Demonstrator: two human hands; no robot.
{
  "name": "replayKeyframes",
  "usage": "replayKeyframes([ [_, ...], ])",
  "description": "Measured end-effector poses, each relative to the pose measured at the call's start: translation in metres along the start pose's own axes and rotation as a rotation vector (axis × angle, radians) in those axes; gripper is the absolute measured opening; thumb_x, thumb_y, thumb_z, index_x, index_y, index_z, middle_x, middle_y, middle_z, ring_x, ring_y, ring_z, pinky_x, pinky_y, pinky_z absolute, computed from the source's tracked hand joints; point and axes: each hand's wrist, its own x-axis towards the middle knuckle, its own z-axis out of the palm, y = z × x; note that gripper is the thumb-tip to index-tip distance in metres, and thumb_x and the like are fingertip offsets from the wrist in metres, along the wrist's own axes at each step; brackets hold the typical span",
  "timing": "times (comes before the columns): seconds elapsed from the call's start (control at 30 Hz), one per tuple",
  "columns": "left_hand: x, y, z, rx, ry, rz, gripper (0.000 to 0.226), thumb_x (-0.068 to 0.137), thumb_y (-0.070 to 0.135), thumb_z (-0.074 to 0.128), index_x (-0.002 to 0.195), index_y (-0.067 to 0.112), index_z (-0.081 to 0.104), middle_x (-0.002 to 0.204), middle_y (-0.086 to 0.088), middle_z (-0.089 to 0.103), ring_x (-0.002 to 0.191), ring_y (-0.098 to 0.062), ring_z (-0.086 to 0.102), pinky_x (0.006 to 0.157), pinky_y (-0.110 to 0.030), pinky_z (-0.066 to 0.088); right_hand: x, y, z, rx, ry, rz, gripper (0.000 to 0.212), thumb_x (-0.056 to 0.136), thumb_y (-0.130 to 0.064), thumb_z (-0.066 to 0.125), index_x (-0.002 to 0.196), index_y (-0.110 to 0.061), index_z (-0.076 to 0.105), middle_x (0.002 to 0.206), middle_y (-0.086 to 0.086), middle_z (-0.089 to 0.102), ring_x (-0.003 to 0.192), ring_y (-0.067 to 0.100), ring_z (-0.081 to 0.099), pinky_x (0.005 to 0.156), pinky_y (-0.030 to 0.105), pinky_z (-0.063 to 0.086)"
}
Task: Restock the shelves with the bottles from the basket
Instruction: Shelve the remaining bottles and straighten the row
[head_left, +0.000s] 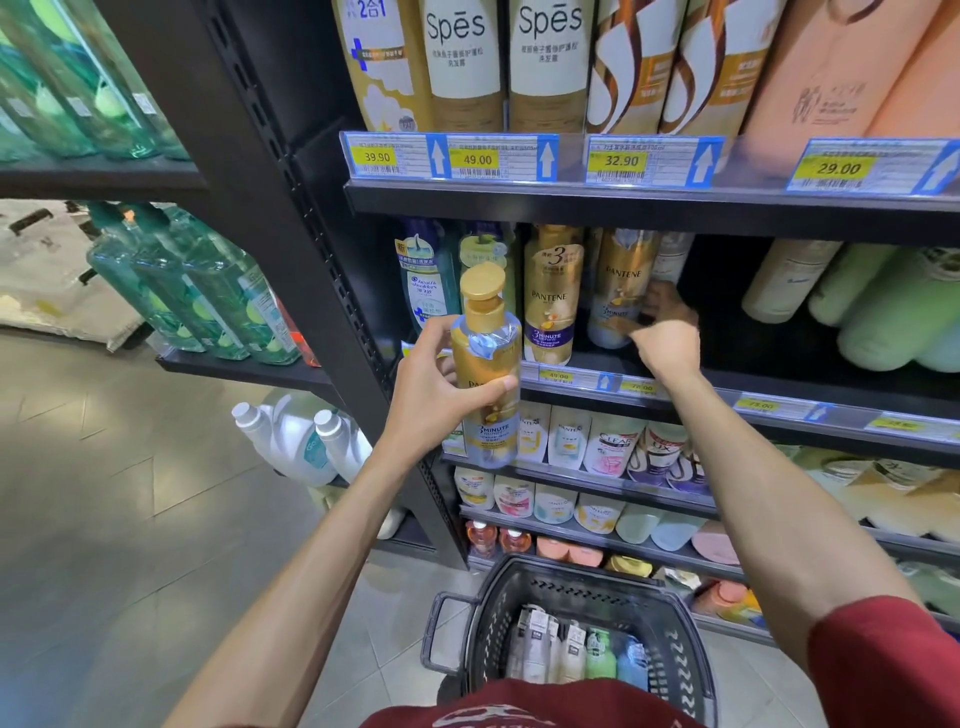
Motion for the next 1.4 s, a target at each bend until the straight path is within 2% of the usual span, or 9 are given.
replayKeyframes([
  [0.27,0.001,0.000,0.005,-0.013,0.003,0.012,0.062,0.068,0.035,0.092,0.119,0.031,0.056,0.112,0.015,0.068,0.098,-0.009,0.073,0.081,-0.019,0.056,-0.002,0.005,-0.003,-0.056,0.001,0.058,0.043,0.078,-0.019,0.082,0.115,-0.008,0.064,0.114,0.011,0.072,0.099,0.025,0.069,0.082,0.028,0.051],
  [0.33,0.003,0.000,0.007,-0.017,-0.001,0.015,0.061,0.068,0.036,0.092,0.117,0.034,0.056,0.111,0.016,0.068,0.097,-0.009,0.073,0.079,-0.018,0.056,-0.006,0.008,-0.007,-0.136,-0.019,0.106,0.034,0.079,-0.029,0.082,0.101,-0.007,0.068,0.104,0.013,0.073,0.084,0.020,0.065,0.071,0.025,0.045],
  [0.4,0.005,0.001,0.009,-0.014,-0.007,0.012,0.062,0.067,0.039,0.092,0.117,0.034,0.057,0.112,0.018,0.068,0.096,-0.008,0.073,0.078,-0.017,0.055,-0.012,0.007,-0.011,-0.182,-0.037,0.125,0.045,0.079,-0.040,0.082,0.098,-0.002,0.069,0.099,0.012,0.071,0.083,0.018,0.062,0.068,0.028,0.045],
  [0.57,0.015,0.006,0.017,0.008,-0.022,0.009,0.063,0.062,0.045,0.091,0.114,0.035,0.057,0.109,0.021,0.069,0.095,-0.006,0.072,0.080,-0.018,0.055,-0.048,-0.009,-0.020,0.023,-0.107,0.022,0.048,0.082,-0.033,0.080,0.122,-0.016,0.062,0.116,-0.005,0.065,0.103,0.008,0.061,0.089,0.028,0.053],
  [0.77,0.029,0.013,0.028,-0.007,-0.080,-0.016,0.064,0.059,0.048,0.092,0.110,0.032,0.056,0.111,0.006,0.069,0.099,-0.012,0.071,0.088,-0.040,0.060,-0.105,-0.015,-0.021,0.199,-0.349,-0.029,0.047,0.079,-0.036,0.082,0.121,-0.028,0.062,0.116,-0.015,0.066,0.105,-0.003,0.063,0.095,0.029,0.054],
  [0.93,0.032,0.023,0.043,-0.052,-0.148,-0.016,0.065,0.059,0.042,0.091,0.112,0.026,0.057,0.110,0.005,0.069,0.092,-0.007,0.072,0.083,-0.031,0.060,-0.135,-0.018,-0.009,0.354,-0.468,0.016,0.064,0.067,-0.048,0.085,0.123,-0.039,0.057,0.124,-0.015,0.064,0.117,-0.001,0.059,0.098,0.029,0.052],
  [1.1,0.031,0.026,0.058,-0.092,-0.181,-0.015,0.065,0.058,0.040,0.092,0.109,0.019,0.058,0.102,0.008,0.070,0.088,-0.002,0.071,0.074,-0.018,0.055,-0.142,-0.021,-0.004,0.428,-0.403,0.045,0.067,0.063,-0.044,0.091,0.119,-0.032,0.056,0.118,-0.007,0.068,0.108,0.005,0.067,0.090,0.029,0.057],
  [1.3,0.034,0.018,0.072,-0.067,-0.259,-0.013,0.066,0.058,0.044,0.092,0.111,0.027,0.056,0.105,0.005,0.071,0.086,-0.010,0.074,0.075,-0.027,0.061,-0.143,-0.022,-0.008,0.327,-0.303,0.087,0.062,0.057,-0.049,0.089,0.106,-0.030,0.058,0.102,-0.011,0.071,0.094,0.001,0.068,0.081,0.022,0.056],
  [1.4,0.039,0.013,0.077,-0.005,-0.321,0.003,0.061,0.064,0.052,0.087,0.113,0.032,0.056,0.107,0.006,0.071,0.086,-0.011,0.074,0.076,-0.027,0.060,-0.144,-0.018,-0.007,0.406,-0.280,0.134,0.060,0.058,-0.038,0.093,0.104,-0.021,0.059,0.092,-0.009,0.073,0.082,0.003,0.071,0.068,0.016,0.053],
])
